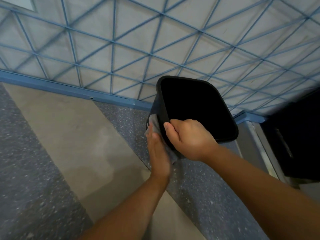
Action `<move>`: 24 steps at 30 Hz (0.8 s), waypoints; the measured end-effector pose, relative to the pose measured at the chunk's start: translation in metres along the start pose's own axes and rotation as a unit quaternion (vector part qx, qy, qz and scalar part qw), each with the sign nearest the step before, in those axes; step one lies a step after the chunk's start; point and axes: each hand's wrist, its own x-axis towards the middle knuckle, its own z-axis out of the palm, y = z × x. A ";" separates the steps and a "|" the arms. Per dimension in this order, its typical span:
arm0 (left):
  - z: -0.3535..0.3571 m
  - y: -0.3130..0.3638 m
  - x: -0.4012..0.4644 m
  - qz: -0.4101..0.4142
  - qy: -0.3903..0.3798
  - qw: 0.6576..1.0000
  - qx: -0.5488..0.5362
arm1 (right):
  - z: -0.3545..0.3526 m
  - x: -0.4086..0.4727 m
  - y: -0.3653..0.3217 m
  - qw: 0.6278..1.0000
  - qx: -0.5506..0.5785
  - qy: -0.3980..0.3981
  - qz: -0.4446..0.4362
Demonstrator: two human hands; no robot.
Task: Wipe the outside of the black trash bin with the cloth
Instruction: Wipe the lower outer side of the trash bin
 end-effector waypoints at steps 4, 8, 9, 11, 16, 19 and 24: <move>0.007 0.038 0.001 -0.010 0.002 0.992 -0.127 | 0.000 0.001 -0.001 1.000 0.004 -0.002 0.004; -0.001 0.001 0.015 -0.035 0.003 0.998 -0.058 | -0.001 0.001 -0.001 1.000 0.001 -0.002 0.000; -0.005 0.002 0.025 -0.064 -0.004 0.995 -0.083 | 0.000 0.002 -0.001 1.000 0.002 0.000 -0.001; -0.003 0.029 0.034 -0.046 -0.002 0.990 -0.135 | 0.001 0.004 0.000 1.000 0.006 0.005 -0.002; 0.005 0.034 0.014 -0.037 -0.034 0.979 -0.200 | 0.000 0.004 -0.001 1.000 0.014 0.006 0.005; -0.001 0.025 0.035 -0.056 -0.021 0.981 -0.185 | 0.001 0.006 -0.001 1.000 0.019 0.007 0.015; 0.010 0.048 0.026 0.036 0.031 0.985 -0.165 | -0.001 0.007 0.000 1.000 0.022 0.001 0.009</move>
